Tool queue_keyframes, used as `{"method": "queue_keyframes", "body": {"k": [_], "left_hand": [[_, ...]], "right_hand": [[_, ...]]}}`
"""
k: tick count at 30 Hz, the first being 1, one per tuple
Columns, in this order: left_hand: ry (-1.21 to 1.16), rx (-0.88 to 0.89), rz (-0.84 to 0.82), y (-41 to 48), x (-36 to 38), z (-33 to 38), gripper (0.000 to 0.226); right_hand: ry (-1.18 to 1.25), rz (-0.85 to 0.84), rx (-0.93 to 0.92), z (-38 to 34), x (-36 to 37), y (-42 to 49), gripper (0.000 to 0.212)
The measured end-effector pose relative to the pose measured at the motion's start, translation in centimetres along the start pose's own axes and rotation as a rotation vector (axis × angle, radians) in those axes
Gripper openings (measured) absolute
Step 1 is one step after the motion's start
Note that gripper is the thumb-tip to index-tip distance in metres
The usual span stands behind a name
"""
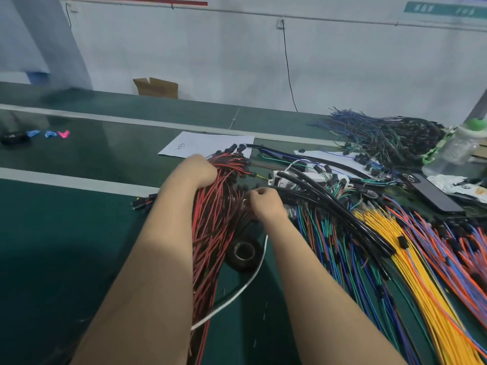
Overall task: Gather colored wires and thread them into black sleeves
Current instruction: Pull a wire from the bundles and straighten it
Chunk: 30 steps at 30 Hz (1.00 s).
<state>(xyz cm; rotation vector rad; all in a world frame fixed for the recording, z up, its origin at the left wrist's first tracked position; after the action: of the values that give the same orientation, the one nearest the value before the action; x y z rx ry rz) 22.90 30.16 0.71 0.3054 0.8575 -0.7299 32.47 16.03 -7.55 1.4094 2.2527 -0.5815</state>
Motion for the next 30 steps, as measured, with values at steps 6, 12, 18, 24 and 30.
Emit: {"method": "queue_keyframes", "body": {"k": [6,12,18,24,30], "left_hand": [[-0.078,-0.004,-0.164,0.1,1.8,0.4,0.025],[0.052,-0.095,-0.263,-2.3,6.2,-1.9,0.029],[-0.172,0.047,0.01,-1.3,-1.6,4.0,0.023],[-0.138,0.08,-0.024,-1.5,-3.8,5.5,0.028],[-0.143,0.17,-0.039,-2.7,-3.8,6.5,0.033]], "right_hand": [[-0.082,-0.11,0.027,0.4,1.5,0.1,0.021],[-0.029,-0.056,0.019,0.4,0.4,0.0,0.034],[0.235,-0.117,0.09,0.9,0.7,-0.7,0.034],[0.409,-0.177,0.141,0.1,0.7,-0.7,0.077],[0.809,-0.501,0.153,-6.3,2.5,-2.2,0.096]]}}
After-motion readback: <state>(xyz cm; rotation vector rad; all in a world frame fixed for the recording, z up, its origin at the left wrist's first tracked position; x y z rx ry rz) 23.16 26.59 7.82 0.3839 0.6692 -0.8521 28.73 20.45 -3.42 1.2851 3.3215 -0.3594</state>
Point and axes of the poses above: each hand's wrist, its own y-axis towards the middle knuckle, its own x-axis out of the palm, z = x × y, the point moved 9 cm from there along y, towards the middle knuckle, and after that the axes turned 7 degrees about -y, right-handed, at the moved point
